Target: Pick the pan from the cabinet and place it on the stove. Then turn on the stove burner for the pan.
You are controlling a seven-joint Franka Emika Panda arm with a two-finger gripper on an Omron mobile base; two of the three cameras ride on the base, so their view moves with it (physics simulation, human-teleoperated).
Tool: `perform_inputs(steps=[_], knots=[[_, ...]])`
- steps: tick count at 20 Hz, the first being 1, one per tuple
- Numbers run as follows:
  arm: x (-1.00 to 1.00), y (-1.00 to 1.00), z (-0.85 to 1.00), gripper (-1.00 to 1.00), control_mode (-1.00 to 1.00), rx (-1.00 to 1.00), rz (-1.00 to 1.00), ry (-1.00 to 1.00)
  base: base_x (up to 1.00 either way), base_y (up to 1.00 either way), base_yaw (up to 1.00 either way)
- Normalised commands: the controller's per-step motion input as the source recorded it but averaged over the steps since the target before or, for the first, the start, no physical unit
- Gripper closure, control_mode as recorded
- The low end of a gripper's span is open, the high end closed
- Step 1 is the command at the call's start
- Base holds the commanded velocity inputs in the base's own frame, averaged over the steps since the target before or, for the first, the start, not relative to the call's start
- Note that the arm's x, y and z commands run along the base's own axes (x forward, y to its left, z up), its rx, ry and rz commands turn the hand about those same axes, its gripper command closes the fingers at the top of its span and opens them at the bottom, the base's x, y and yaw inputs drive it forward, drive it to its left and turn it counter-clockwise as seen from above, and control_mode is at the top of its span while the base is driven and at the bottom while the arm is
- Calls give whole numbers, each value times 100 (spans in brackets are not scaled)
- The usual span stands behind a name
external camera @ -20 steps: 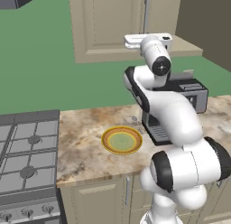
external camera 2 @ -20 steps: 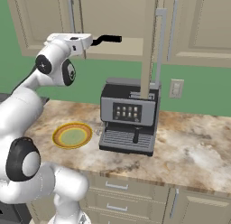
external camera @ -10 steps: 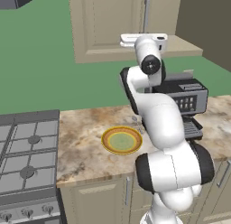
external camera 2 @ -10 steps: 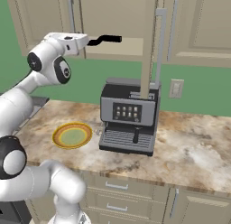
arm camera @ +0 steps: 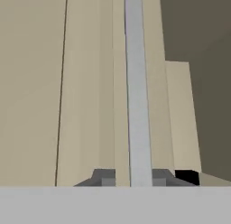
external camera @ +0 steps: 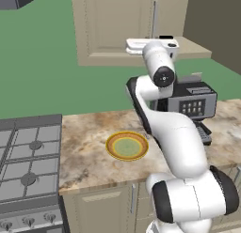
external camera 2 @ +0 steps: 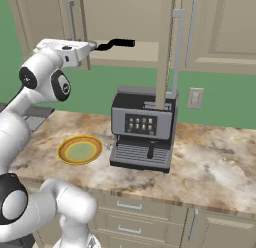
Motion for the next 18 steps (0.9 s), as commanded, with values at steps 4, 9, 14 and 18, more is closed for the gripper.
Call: perform_inputs(steps=[4, 9, 14, 18], knots=[[-78, 45, 33, 100, -100, 0, 10, 5, 0, 0, 0], [-84, 47, 34, 100, -100, 0, 6, 7, 0, 0, 0], [-95, 60, 15, 100, -100, 0, 0, 4, 0, 0, 0], [-81, 64, 0, -100, -100, -3, 2, 2, 0, 0, 0]])
